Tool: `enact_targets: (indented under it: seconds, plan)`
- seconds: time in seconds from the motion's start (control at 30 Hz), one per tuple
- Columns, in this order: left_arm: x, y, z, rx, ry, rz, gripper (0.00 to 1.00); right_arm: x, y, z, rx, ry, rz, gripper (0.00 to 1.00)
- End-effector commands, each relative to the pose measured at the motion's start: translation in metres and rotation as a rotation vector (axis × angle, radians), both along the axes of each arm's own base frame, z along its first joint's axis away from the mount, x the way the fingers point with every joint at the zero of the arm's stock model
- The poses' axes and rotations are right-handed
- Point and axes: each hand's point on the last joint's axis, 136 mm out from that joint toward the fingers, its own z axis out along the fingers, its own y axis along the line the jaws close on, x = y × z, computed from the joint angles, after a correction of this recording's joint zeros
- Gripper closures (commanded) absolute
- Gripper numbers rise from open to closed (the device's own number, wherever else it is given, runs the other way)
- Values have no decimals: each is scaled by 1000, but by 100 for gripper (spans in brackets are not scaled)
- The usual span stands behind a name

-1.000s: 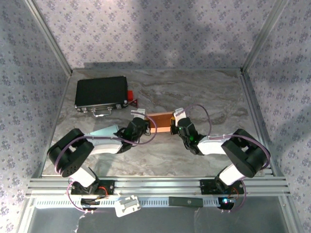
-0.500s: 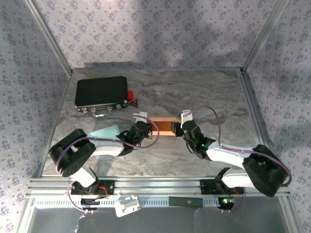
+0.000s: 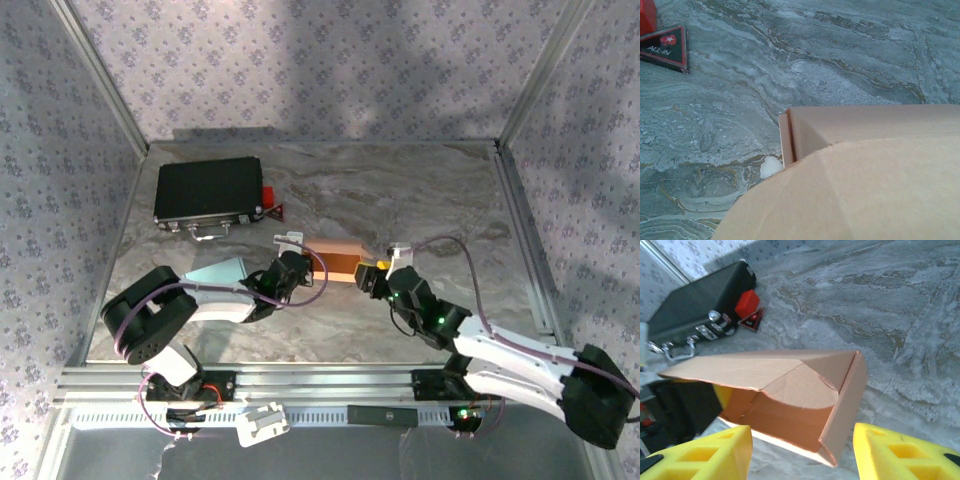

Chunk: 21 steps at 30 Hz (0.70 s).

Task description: Fold the paper box

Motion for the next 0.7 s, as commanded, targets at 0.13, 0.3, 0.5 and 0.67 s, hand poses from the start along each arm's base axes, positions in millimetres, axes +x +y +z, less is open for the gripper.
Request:
enact_targets:
  seconds: [0.13, 0.3, 0.5, 0.67]
  plan:
    - [-7, 2, -10, 26, 29, 7, 100, -24, 7, 8, 385, 334, -270, 47]
    - [-8, 1, -9, 34, 30, 6, 100, -20, 42, 41, 599, 354, -368, 47]
    - [-7, 1, -10, 42, 33, 9, 100, 3, 70, 43, 750, 450, -476, 47]
    - [-8, 1, -8, 39, 31, 8, 100, 19, 82, 11, 864, 541, -527, 49]
